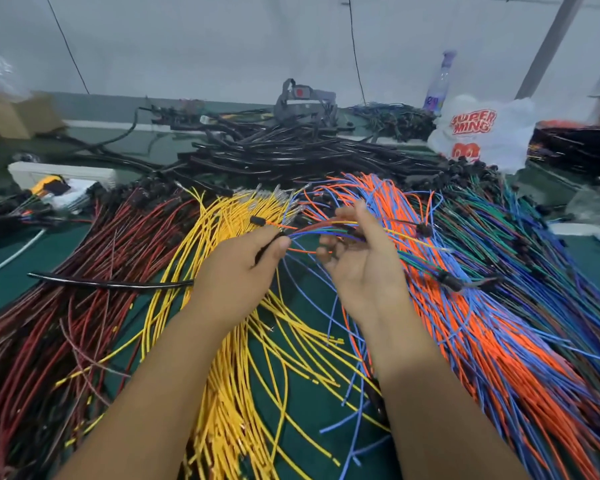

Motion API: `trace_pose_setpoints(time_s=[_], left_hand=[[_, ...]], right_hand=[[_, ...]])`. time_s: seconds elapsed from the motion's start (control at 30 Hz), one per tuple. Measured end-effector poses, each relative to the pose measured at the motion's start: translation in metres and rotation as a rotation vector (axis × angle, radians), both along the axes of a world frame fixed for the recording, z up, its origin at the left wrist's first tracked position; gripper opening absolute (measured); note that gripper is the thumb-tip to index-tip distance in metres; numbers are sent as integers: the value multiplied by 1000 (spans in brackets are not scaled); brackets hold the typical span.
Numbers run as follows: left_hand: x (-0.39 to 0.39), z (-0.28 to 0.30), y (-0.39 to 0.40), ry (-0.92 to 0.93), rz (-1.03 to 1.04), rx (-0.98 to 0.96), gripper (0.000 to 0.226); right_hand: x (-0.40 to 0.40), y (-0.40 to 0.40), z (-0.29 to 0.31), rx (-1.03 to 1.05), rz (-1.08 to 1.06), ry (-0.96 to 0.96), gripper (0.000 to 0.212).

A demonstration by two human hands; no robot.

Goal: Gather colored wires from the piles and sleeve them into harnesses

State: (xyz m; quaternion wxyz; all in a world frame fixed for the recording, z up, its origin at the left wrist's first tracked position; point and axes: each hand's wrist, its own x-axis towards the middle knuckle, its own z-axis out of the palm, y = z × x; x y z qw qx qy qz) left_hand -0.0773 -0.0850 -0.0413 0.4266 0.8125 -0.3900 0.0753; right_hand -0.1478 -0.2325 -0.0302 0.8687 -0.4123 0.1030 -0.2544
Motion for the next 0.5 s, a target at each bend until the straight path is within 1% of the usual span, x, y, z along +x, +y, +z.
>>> trace_pose_setpoints(time_s=[0.07, 0.13, 0.23, 0.37, 0.5], left_hand=[[2, -1, 3, -74, 27, 119, 30], [2, 0, 5, -133, 33, 218, 35], [1, 1, 5, -191, 25, 267, 35], [-6, 5, -1, -275, 6, 250, 30], [-9, 6, -5, -303, -21, 252, 25]], right_hand=[[3, 1, -3, -79, -158, 61, 26], [5, 2, -5, -207, -335, 129, 35], [6, 3, -6, -372, -459, 180, 42], [6, 8, -4, -463, -422, 167, 39], [6, 15, -3, -368, -259, 123, 41]])
